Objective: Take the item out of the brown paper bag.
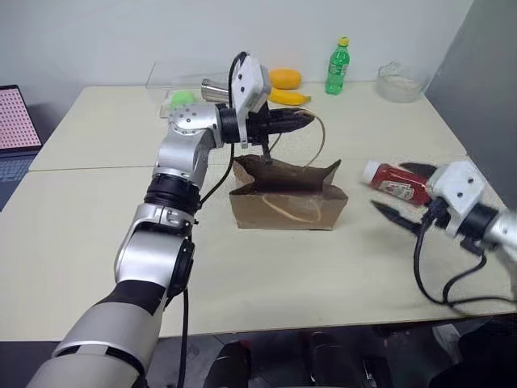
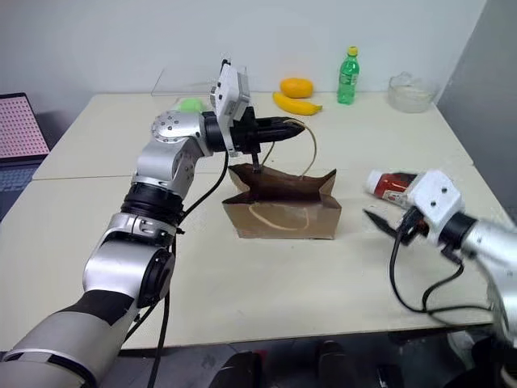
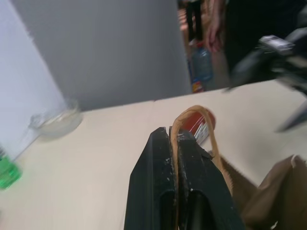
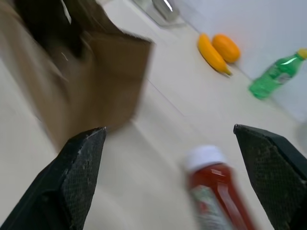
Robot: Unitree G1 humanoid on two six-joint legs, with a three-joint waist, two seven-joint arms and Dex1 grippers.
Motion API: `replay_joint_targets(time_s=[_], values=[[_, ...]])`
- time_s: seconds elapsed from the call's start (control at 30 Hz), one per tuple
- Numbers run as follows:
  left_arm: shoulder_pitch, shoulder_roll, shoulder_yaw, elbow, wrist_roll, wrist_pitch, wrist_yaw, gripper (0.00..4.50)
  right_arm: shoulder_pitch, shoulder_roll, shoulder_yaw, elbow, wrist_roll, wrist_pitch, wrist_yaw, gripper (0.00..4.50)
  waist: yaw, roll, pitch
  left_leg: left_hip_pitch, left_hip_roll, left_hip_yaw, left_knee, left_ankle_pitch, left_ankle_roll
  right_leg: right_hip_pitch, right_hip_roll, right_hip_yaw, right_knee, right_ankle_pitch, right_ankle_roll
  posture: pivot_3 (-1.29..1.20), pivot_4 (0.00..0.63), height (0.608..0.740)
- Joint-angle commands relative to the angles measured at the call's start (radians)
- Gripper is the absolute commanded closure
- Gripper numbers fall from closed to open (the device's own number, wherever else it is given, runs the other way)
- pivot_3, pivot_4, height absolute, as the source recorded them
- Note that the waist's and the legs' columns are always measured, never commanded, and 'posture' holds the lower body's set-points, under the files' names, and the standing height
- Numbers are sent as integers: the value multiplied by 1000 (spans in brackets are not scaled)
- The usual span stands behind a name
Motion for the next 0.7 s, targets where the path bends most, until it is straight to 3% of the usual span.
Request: replay_joint_targets(time_s=[0.03, 0.17, 0.43, 0.57, 0.7], values=[[-54, 29, 9, 61, 40, -81, 16, 3869, 63, 87, -48, -219, 132, 136, -129, 0, 3, 0, 0, 0, 0, 0, 0, 0, 0, 0, 0, 0, 0, 0, 0, 0, 150, 740], [-86, 51, 16, 129, 60, -128, 4, 2597, 44, 182, 19, -318, 190, 206, -256, 0, 3, 0, 0, 0, 0, 0, 1, 0, 0, 0, 0, 0, 0, 0, 1, 0, 150, 740], [-70, 115, 28, 110, 45, -87, -50, 98, -19, 173, 79, -278, 212, 201, -299, 0, 2, 0, 0, 0, 0, 0, 0, 0, 0, 0, 1, 0, 0, 1, 2, 0, 150, 740], [-25, 175, 47, 22, 10, 9, -83, 98, -20, 153, 80, -247, 210, 174, -285, 0, 1, 0, 0, 0, 1, 0, 0, 0, 0, 0, 1, 0, 0, 1, 2, 0, 150, 740], [70, 240, 117, -179, -85, 228, -49, 98, 7, 143, 91, -216, 188, 123, -271, 0, 0, 0, 0, 0, 1, 0, 0, 0, 0, 0, 1, 0, 0, 1, 2, 0, 150, 740]])
